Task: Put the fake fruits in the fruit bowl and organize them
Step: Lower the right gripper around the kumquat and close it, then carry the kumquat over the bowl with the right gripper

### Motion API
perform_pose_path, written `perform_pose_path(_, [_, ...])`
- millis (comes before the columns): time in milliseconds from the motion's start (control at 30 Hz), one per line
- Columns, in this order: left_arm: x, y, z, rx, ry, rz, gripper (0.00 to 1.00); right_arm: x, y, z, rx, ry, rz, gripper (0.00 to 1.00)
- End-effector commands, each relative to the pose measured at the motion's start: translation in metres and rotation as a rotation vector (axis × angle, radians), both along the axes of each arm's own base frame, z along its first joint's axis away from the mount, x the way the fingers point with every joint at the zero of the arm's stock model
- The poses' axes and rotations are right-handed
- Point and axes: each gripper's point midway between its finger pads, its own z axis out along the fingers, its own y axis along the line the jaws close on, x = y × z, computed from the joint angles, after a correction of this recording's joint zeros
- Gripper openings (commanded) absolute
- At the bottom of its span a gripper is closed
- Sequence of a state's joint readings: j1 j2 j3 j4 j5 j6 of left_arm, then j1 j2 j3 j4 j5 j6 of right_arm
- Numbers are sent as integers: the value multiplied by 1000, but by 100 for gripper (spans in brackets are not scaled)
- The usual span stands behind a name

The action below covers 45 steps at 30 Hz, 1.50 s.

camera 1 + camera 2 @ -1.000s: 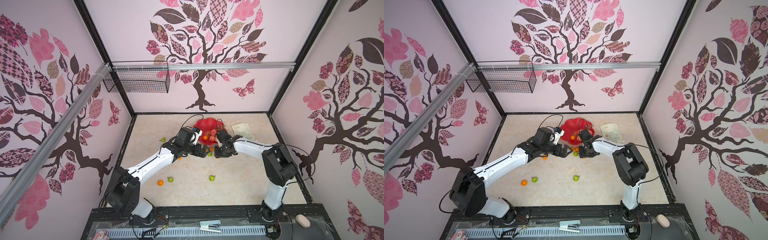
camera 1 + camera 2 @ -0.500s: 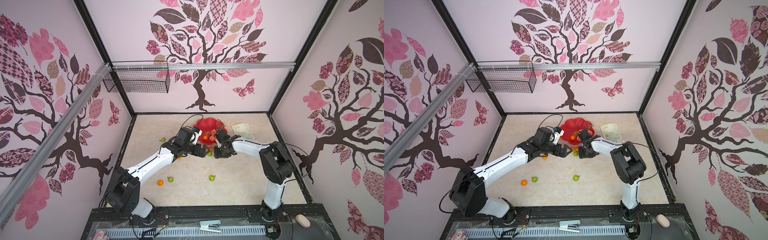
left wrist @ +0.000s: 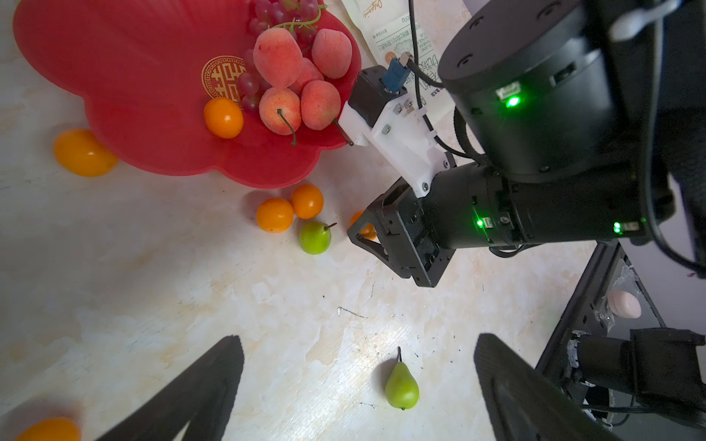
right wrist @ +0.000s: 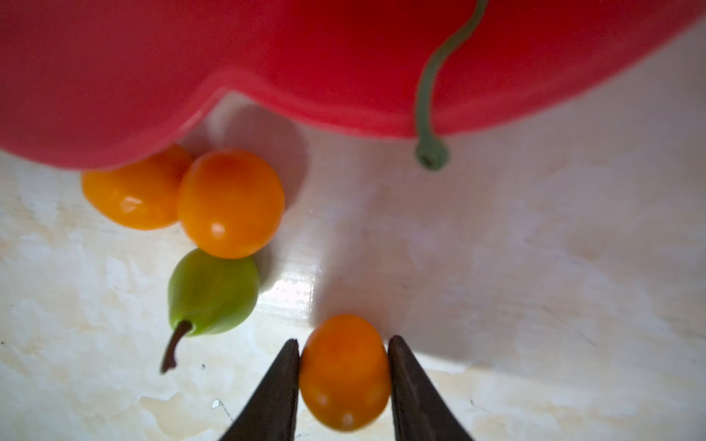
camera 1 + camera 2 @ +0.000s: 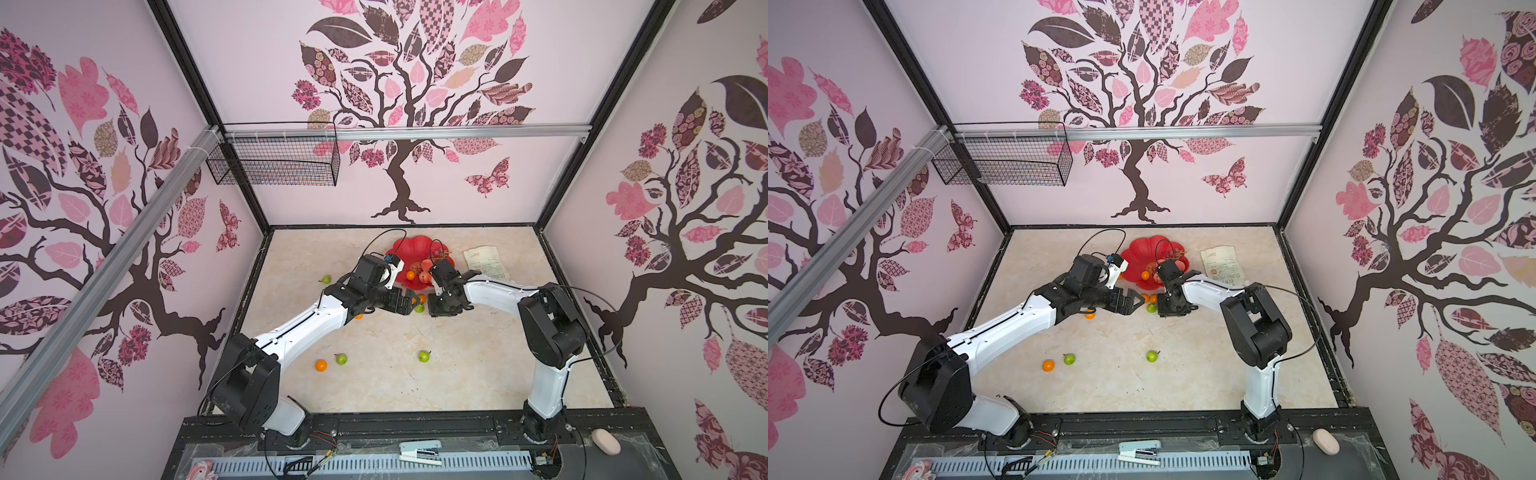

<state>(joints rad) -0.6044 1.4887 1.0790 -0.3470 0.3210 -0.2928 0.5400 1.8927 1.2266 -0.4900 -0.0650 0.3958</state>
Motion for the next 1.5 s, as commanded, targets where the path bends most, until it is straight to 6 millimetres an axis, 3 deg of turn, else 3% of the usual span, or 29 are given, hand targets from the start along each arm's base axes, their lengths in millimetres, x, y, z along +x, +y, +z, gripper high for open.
perform_pose_path(0, [1, 3, 5, 3, -17, 0, 98, 6, -3, -3, -26, 5, -4, 40])
perform_pose_path(233, [3, 5, 6, 2, -19, 9, 98, 5, -6, 7, -31, -9, -4, 38])
perform_pose_path(600, [17, 20, 14, -29, -26, 60, 98, 8, -17, 62, -41, -115, -15, 36])
perform_pose_path(933, [35, 33, 16, -79, -7, 119, 98, 26, -4, 98, 4, -174, -16, 36])
perform_pose_path(1200, [52, 38, 13, -156, 50, 143, 98, 52, 18, 99, 31, -174, -1, 35])
perform_pose_path(1467, [81, 74, 9, -269, 118, 268, 98, 79, 39, 94, 42, -168, 25, 34])
